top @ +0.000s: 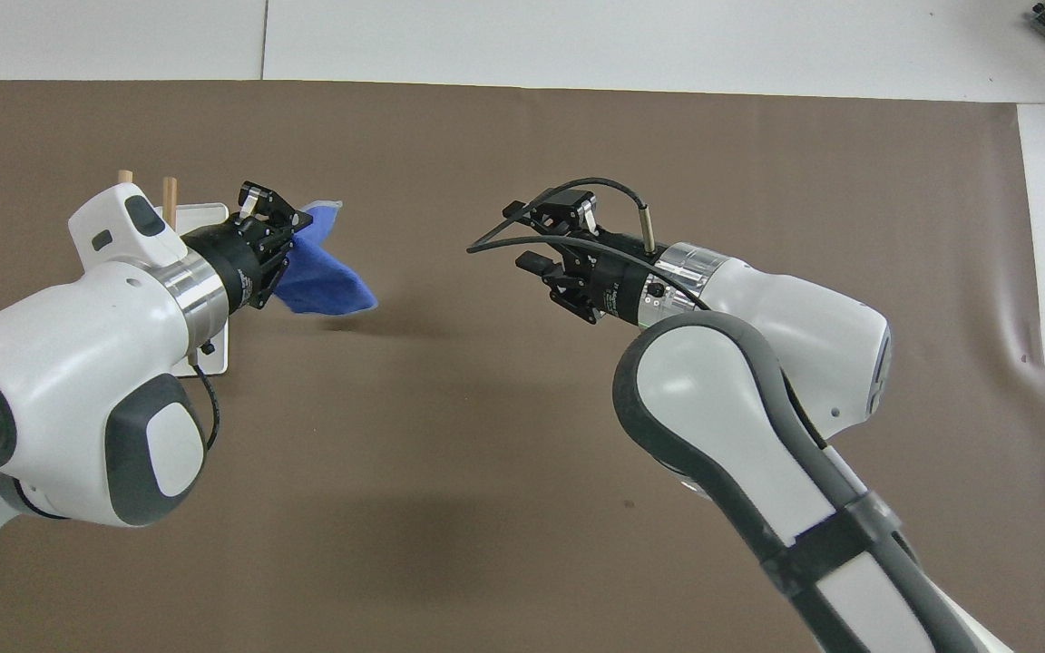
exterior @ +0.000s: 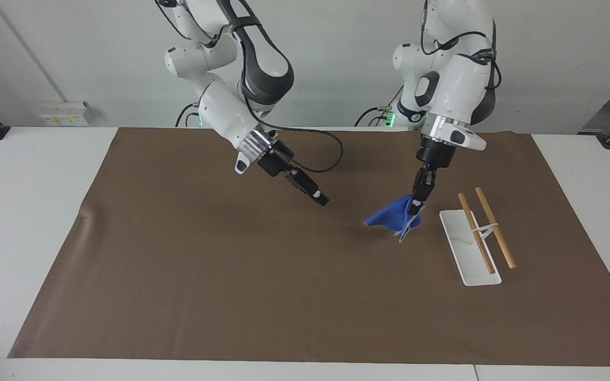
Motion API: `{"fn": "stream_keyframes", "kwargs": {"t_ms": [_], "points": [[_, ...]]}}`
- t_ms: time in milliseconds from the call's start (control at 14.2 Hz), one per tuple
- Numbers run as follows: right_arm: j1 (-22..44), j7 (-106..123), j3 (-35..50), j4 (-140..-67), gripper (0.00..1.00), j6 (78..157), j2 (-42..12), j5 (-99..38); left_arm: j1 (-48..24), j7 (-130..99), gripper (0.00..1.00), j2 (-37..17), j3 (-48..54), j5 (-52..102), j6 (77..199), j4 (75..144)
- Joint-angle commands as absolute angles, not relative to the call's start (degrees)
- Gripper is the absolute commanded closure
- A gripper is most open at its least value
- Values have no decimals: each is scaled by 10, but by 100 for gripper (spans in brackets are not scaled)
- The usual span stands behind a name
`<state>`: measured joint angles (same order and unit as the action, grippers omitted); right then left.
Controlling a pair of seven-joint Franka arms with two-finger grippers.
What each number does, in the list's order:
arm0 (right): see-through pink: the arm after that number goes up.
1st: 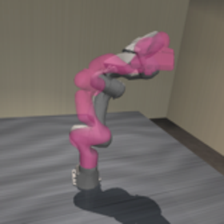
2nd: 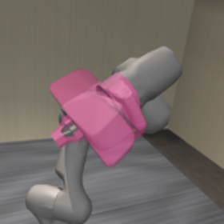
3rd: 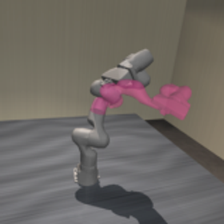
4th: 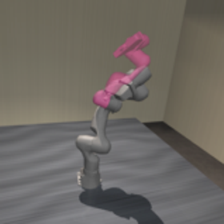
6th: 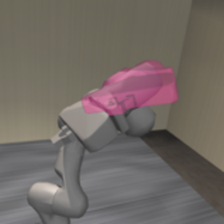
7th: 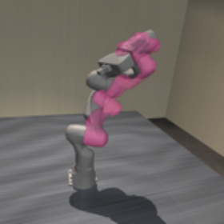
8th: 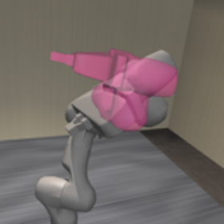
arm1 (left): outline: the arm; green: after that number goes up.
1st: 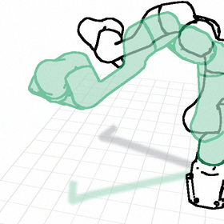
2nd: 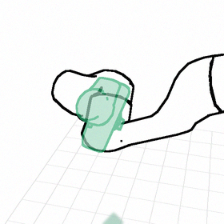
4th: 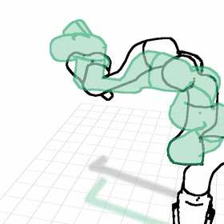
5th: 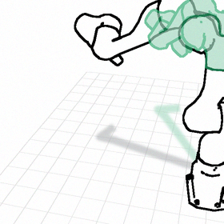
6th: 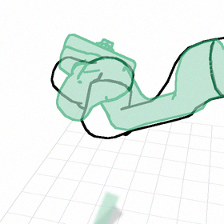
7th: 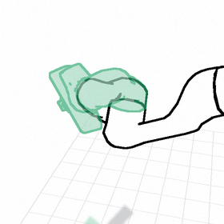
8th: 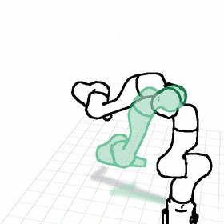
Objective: Right arm passes towel to left arm to hang
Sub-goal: 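Pull the towel toward the rack with the left gripper while the right gripper releases, then drape the towel over the wooden sticks while the right gripper withdraws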
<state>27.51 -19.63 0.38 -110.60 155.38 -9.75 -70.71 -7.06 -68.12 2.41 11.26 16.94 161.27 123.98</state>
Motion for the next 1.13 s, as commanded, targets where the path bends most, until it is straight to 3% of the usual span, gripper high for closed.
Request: {"fn": "stream_keyframes", "kwargs": {"t_ms": [0, 211, 493, 1057], "points": [[240, -143, 6, -1128, 0, 1557, -95, -574, -30, -607, 100, 5, 118, 174, 1618, 1218], [184, -135, 6, -1128, 0, 1525, -97, -368, 19, -546, 100, 2, 118, 174, 1618, 1217], [117, -141, 3, -1111, 0, 1407, -87, -115, 53, -520, 100, -22, 118, 173, 1618, 1196], [53, -158, 1, -1019, 0, 1152, -21, 0, 97, -462, 100, -33, 115, 172, 1590, 1185]]}}
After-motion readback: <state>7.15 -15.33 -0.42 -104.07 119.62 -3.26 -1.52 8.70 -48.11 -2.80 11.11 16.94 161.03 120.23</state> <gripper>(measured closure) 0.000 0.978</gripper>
